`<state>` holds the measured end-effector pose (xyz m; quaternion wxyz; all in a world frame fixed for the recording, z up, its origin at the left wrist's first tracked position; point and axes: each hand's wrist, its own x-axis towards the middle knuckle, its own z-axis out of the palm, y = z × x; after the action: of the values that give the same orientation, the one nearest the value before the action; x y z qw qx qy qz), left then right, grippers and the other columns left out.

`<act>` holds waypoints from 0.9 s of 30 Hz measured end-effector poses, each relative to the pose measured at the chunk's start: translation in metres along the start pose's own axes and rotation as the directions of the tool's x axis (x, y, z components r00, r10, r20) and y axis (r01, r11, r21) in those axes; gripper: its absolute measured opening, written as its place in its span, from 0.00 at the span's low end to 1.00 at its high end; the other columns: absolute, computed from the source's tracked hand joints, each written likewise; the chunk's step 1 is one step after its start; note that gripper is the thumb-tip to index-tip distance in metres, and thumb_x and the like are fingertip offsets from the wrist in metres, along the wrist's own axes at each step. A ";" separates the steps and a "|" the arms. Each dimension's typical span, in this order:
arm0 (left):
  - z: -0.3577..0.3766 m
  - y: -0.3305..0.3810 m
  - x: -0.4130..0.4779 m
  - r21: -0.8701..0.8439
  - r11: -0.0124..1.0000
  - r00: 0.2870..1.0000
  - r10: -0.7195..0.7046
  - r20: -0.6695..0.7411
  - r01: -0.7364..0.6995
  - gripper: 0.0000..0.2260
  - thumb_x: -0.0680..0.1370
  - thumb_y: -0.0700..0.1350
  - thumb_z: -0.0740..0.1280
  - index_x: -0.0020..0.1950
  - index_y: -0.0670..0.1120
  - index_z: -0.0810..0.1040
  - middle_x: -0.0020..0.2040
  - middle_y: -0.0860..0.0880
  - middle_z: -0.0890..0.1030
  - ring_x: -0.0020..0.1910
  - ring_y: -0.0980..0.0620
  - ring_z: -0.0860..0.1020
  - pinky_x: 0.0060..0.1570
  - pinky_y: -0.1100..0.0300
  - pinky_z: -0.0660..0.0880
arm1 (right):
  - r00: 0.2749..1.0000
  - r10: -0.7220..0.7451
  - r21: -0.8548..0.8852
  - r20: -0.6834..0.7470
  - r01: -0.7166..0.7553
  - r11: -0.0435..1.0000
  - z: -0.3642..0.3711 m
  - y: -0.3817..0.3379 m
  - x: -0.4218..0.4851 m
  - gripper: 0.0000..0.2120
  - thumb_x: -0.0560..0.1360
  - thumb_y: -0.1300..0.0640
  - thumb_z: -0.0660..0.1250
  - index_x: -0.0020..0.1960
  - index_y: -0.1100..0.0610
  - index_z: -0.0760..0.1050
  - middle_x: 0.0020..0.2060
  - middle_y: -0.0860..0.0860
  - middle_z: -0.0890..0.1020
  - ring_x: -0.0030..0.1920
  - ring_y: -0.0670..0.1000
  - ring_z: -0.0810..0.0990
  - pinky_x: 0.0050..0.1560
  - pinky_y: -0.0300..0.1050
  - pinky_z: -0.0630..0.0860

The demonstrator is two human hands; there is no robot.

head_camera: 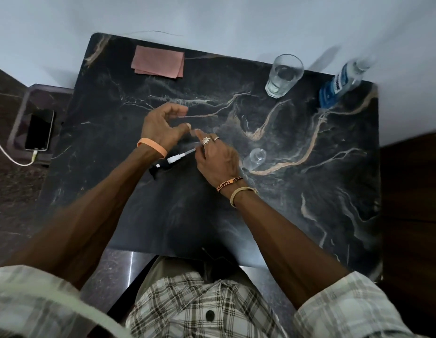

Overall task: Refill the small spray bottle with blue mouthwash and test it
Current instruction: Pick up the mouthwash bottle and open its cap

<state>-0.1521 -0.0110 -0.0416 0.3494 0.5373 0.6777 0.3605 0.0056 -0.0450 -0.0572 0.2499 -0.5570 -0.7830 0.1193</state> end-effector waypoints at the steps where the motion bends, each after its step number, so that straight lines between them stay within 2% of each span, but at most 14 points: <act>1: 0.008 0.007 -0.001 -0.013 1.000 1.000 0.015 -0.002 -0.015 0.15 0.70 0.40 0.76 0.54 0.50 0.80 0.52 0.54 0.82 0.53 0.59 0.80 0.58 0.60 0.77 | 1.000 0.003 -0.001 -0.007 -0.003 1.000 -0.007 0.004 -0.001 0.17 0.73 0.60 0.70 0.62 0.56 0.79 0.46 0.54 0.83 0.36 0.56 0.81 0.32 0.44 0.73; 5: 0.034 0.027 -0.006 -0.009 0.998 0.998 0.068 -0.001 -0.068 0.14 0.71 0.37 0.74 0.55 0.47 0.80 0.53 0.51 0.83 0.53 0.56 0.81 0.58 0.55 0.78 | 0.998 0.000 -0.006 -0.065 -0.001 1.000 -0.032 0.021 -0.007 0.18 0.71 0.60 0.71 0.61 0.56 0.79 0.44 0.55 0.83 0.36 0.58 0.81 0.31 0.46 0.75; 15: 0.078 0.055 -0.023 -0.006 0.990 0.989 0.140 0.056 -0.139 0.14 0.71 0.37 0.75 0.55 0.47 0.81 0.52 0.50 0.83 0.52 0.54 0.81 0.58 0.55 0.78 | 0.986 0.046 0.003 -0.161 -0.046 0.999 -0.082 0.055 -0.026 0.17 0.74 0.58 0.70 0.62 0.56 0.79 0.46 0.55 0.83 0.38 0.58 0.82 0.32 0.48 0.76; 22: 0.092 0.056 -0.037 0.026 0.992 0.990 0.119 0.072 -0.121 0.15 0.69 0.38 0.76 0.54 0.49 0.81 0.50 0.52 0.83 0.50 0.54 0.81 0.54 0.57 0.79 | 0.960 0.236 0.112 -0.150 -0.221 0.969 -0.105 0.082 -0.035 0.17 0.78 0.58 0.65 0.66 0.53 0.76 0.57 0.53 0.82 0.48 0.54 0.82 0.46 0.48 0.78; 25: 0.094 0.050 -0.043 0.062 0.992 0.990 0.106 0.096 -0.112 0.16 0.69 0.38 0.76 0.54 0.50 0.80 0.50 0.54 0.82 0.48 0.56 0.80 0.53 0.61 0.78 | 0.942 0.317 0.114 -0.111 -0.305 0.945 -0.107 0.094 -0.040 0.17 0.79 0.56 0.64 0.67 0.51 0.75 0.60 0.51 0.81 0.51 0.51 0.82 0.49 0.44 0.75; 27: 0.097 0.046 -0.047 0.074 0.993 0.990 0.086 0.109 -0.094 0.16 0.69 0.38 0.76 0.54 0.49 0.80 0.51 0.53 0.82 0.49 0.56 0.80 0.51 0.65 0.77 | 0.929 0.360 0.121 -0.085 -0.349 0.929 -0.108 0.102 -0.044 0.17 0.79 0.56 0.63 0.68 0.50 0.74 0.61 0.51 0.80 0.54 0.51 0.80 0.52 0.45 0.76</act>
<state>-0.0385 -0.0383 -0.0453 0.3466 0.5990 0.6472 0.3197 0.1563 -0.0599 -0.0249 0.2941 -0.6811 -0.6477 0.1734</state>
